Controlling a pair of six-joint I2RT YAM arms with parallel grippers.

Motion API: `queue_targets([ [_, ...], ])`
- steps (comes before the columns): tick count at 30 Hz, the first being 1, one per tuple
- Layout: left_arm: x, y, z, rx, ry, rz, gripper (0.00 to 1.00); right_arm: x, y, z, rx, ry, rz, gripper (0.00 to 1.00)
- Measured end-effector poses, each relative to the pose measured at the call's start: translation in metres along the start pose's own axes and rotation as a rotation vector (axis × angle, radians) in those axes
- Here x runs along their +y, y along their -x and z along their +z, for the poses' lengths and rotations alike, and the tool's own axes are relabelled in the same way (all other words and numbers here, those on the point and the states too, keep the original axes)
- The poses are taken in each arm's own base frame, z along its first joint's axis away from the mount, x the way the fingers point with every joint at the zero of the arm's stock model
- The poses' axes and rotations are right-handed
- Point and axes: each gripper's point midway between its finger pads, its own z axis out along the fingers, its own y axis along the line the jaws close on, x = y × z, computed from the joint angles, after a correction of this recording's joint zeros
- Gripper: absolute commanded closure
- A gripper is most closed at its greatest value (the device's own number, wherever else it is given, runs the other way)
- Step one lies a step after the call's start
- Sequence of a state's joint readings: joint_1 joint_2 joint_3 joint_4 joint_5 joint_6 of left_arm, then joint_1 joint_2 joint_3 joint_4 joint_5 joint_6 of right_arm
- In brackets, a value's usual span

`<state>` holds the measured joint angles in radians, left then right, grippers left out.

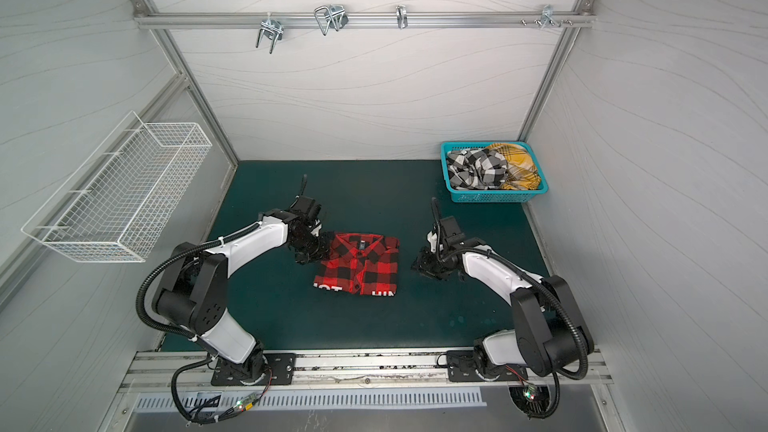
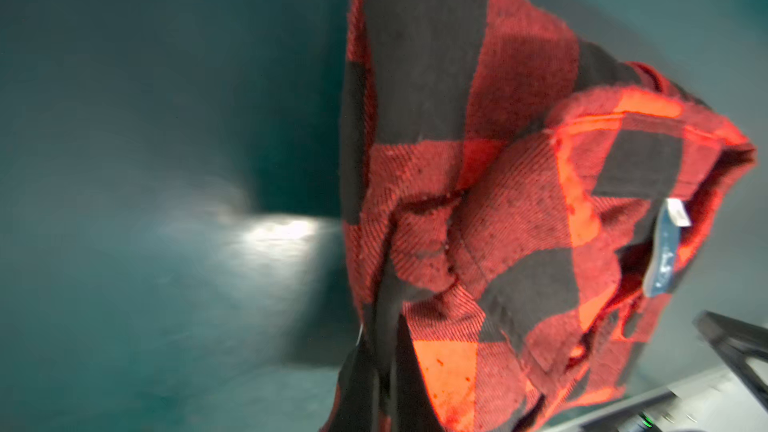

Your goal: Fold and stack the long sleeve shirts

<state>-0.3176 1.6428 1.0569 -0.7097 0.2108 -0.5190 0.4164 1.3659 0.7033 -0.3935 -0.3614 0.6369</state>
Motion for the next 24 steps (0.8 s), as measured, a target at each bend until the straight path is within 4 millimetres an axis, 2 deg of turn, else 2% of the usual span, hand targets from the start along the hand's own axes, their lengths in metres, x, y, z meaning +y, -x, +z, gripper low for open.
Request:
queue_targets([
  [4,0.023,0.018,-0.014,-0.038,0.065,-0.033,1.00,-0.002,-0.001,0.000,-0.005,-0.002,0.001,0.63],
  [12,0.066,0.089,-0.050,-0.175,0.196,-0.071,1.00,-0.001,-0.004,-0.005,-0.029,0.015,-0.006,0.62],
  [16,0.092,0.117,-0.060,-0.214,0.252,-0.093,1.00,0.000,-0.004,-0.006,-0.032,0.018,-0.006,0.62],
  [24,0.134,0.191,-0.068,-0.266,0.403,-0.076,1.00,0.003,-0.005,-0.007,-0.019,0.040,-0.007,0.62],
])
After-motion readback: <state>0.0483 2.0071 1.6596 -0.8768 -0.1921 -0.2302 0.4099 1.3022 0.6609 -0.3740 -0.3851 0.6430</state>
